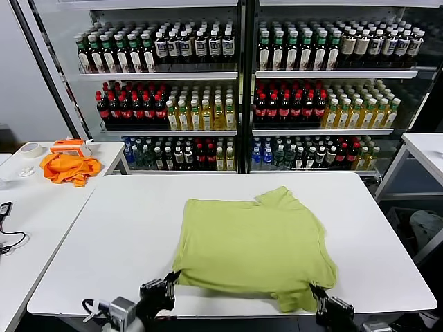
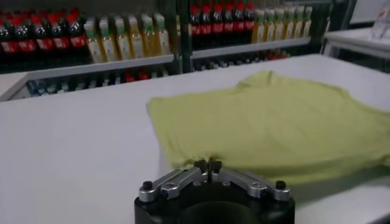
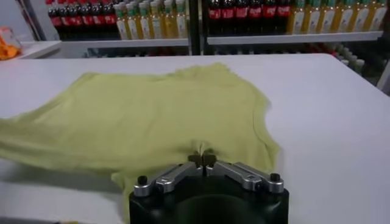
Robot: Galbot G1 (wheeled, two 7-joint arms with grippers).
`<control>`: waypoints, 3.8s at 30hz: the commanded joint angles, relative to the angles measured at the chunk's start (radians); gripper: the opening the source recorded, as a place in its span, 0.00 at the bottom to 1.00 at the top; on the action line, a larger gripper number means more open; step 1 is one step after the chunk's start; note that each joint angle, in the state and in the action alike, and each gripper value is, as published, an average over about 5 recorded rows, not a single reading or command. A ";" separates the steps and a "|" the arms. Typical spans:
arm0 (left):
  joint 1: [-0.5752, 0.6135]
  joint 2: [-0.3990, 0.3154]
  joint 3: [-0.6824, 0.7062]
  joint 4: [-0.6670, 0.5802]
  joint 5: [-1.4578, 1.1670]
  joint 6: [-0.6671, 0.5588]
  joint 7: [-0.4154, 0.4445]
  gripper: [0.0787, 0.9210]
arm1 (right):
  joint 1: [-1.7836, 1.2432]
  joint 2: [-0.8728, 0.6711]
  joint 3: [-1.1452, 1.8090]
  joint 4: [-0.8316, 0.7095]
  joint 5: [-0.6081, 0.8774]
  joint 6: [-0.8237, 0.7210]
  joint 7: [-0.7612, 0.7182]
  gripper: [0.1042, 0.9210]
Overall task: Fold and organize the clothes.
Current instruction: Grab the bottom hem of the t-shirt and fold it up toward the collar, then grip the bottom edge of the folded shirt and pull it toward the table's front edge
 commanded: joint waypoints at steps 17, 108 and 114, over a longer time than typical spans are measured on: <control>-0.431 -0.058 0.106 0.461 -0.141 -0.046 0.122 0.00 | 0.312 0.064 -0.086 -0.231 0.056 -0.055 0.018 0.00; 0.107 -0.004 -0.047 0.041 0.138 0.022 -0.081 0.00 | -0.063 0.086 0.001 -0.016 -0.153 -0.019 -0.032 0.02; 0.076 0.000 -0.050 0.064 0.079 0.042 -0.076 0.03 | -0.069 0.096 -0.013 -0.004 -0.189 -0.029 -0.034 0.10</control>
